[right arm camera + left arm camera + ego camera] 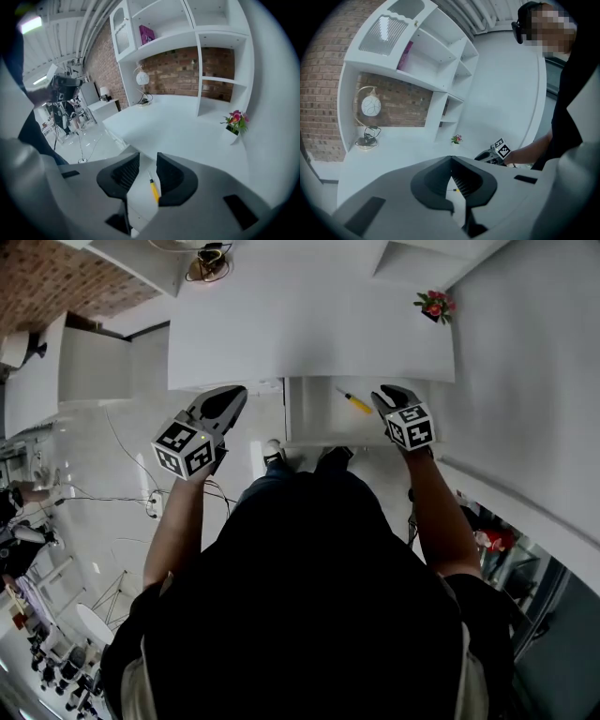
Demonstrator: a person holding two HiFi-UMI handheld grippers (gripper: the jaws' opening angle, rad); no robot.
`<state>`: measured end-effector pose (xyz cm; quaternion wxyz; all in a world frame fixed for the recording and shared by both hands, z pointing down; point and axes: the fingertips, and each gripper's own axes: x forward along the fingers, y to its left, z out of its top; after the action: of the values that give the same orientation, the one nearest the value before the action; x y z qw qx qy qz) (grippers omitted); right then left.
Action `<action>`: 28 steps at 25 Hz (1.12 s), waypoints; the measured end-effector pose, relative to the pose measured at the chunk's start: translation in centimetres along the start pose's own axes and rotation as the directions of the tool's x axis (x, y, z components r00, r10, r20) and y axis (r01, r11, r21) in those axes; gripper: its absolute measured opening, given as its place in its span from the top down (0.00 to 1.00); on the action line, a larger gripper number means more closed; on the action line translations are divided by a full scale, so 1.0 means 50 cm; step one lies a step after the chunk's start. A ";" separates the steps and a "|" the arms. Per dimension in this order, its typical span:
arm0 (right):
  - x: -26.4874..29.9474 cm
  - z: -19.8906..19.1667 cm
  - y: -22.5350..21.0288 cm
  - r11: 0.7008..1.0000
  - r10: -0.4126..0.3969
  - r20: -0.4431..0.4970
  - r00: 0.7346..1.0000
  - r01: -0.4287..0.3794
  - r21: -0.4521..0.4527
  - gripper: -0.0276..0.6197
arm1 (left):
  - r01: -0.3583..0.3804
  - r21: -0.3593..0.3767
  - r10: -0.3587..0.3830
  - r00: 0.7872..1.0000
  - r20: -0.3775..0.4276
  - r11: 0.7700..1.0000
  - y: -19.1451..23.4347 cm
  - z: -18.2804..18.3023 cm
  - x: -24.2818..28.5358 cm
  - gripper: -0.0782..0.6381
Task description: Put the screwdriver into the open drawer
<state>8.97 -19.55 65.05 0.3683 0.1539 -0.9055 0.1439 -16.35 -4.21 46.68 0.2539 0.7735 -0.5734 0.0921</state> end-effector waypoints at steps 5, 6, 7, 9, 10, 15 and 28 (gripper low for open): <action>-0.068 0.049 0.020 0.999 -0.025 0.090 0.996 0.021 0.043 0.77 | 0.020 0.025 -0.020 1.000 -0.001 0.999 -0.016 0.014 -0.009 0.87; -0.080 0.058 0.024 0.999 -0.028 0.104 0.994 0.023 0.049 0.77 | 0.026 0.033 -0.026 1.000 0.001 0.999 -0.019 0.022 -0.010 0.87; -0.091 0.067 0.026 0.998 -0.032 0.117 0.993 0.026 0.058 0.77 | 0.034 0.042 -0.034 0.999 0.003 0.999 -0.023 0.031 -0.011 0.87; -0.115 0.080 0.030 0.996 -0.042 0.143 0.989 0.031 0.082 0.77 | 0.051 0.061 -0.051 0.999 0.004 0.997 -0.033 0.044 -0.010 0.87; -0.127 0.086 0.031 0.995 -0.049 0.157 0.986 0.034 0.097 0.77 | 0.060 0.071 -0.061 0.998 0.004 0.996 -0.038 0.050 -0.009 0.87; -0.180 0.103 0.040 0.985 -0.087 0.220 0.972 0.051 0.164 0.77 | 0.103 0.111 -0.105 0.994 0.011 0.988 -0.051 0.065 -0.005 0.87; -0.286 0.098 0.072 0.960 -0.218 0.273 0.937 0.156 0.232 0.77 | 0.229 0.177 -0.231 0.973 -0.006 0.957 -0.085 0.087 0.025 0.87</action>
<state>14.28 -15.63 50.99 0.2229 0.2967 -0.9116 0.1767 -12.64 -6.52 42.29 0.1891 0.8550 -0.4710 0.1066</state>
